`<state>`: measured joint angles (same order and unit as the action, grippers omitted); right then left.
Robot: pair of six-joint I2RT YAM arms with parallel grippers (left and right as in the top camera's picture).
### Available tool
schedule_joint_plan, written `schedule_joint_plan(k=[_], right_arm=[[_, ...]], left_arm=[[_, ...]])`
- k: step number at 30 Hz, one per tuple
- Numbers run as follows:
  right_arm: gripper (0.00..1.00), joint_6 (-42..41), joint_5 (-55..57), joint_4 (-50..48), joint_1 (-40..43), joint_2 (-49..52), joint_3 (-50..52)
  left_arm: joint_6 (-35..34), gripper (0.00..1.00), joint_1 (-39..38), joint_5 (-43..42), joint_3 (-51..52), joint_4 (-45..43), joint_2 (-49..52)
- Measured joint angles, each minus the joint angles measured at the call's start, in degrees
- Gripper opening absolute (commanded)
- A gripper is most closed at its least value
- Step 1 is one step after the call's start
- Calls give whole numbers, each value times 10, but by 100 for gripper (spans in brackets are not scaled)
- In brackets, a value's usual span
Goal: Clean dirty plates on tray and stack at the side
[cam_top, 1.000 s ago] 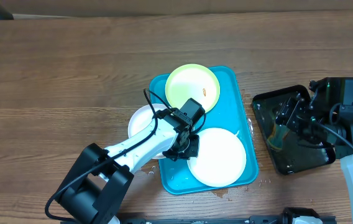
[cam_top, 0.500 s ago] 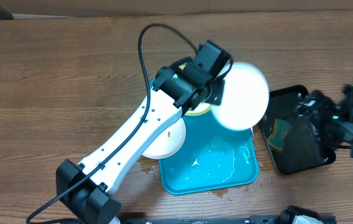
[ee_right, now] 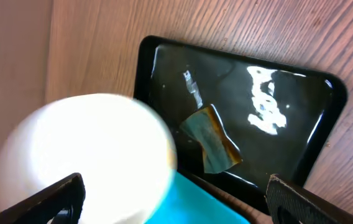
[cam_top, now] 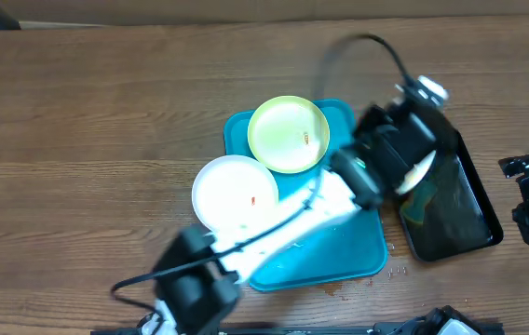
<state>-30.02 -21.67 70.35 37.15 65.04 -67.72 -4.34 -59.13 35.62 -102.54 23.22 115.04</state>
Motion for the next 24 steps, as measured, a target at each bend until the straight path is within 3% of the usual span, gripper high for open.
schedule_joint_plan(k=[7,11,12,14,16,19,24], right_arm=[[95,0,-6,0,0,0,0],[95,0,-7,0,0,0,0],[95,0,-7,0,0,0,0],[95,0,-7,0,0,0,0],[95,0,-7,0,0,0,0],[95,1,-7,0,0,0,0],[95,3,-9,1,0,0,0]], left_arm=[[124,4,-64,123,0,-58,38],[137,4,-63,160,0,-38,38],[125,9,-61,166,0,-12,38],[90,40,-57,158,-1,47,38],[43,51,-48,123,-2,109,38],[-52,51,-16,25,-2,188,38],[-173,52,79,-184,-2,245,38]])
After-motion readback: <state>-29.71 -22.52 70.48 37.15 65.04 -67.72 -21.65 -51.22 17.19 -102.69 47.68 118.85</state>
